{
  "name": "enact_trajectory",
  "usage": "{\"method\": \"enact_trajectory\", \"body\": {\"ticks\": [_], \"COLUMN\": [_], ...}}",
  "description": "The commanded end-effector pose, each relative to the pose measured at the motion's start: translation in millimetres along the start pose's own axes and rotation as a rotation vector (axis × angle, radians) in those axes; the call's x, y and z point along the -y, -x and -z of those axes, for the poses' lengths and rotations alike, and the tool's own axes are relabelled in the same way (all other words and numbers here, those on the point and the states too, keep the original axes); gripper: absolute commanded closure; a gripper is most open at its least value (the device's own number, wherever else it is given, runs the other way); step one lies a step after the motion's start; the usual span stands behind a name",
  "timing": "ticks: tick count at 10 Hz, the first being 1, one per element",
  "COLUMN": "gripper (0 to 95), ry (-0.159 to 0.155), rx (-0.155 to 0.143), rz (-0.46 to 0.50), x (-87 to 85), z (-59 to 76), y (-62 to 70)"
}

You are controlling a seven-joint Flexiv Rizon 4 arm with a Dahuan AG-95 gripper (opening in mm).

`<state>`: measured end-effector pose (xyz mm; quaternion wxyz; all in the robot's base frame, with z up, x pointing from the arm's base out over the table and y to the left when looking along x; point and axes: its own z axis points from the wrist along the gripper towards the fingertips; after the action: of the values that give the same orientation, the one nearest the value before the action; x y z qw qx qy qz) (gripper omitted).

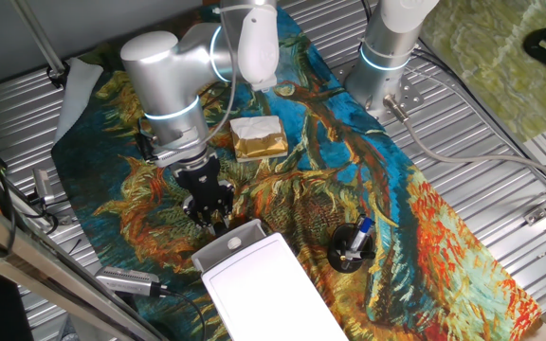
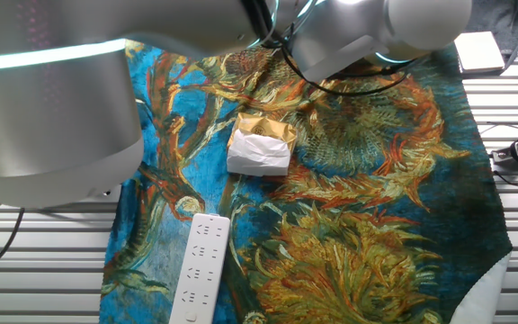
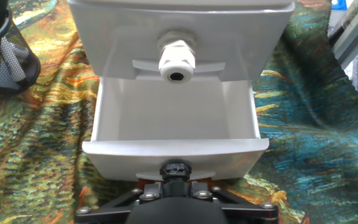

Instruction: Grasp the handle and open the drawer

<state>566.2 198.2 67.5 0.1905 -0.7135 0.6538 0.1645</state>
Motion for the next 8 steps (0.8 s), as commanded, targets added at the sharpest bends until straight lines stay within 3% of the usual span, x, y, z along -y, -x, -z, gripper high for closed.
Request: {"method": "enact_trajectory", "body": {"ticks": [1,6,8], "gripper": [19.0,19.0,19.0], "ry": [0.002,0.012,0.018], "rx": [0.001,-0.003,-0.019], "rz": [0.009,0.004,0.007], "x": [0.1,0.2,3.1], "z": [0.3,4.6,6.4], "y": [0.6,4.7,10.8]}}
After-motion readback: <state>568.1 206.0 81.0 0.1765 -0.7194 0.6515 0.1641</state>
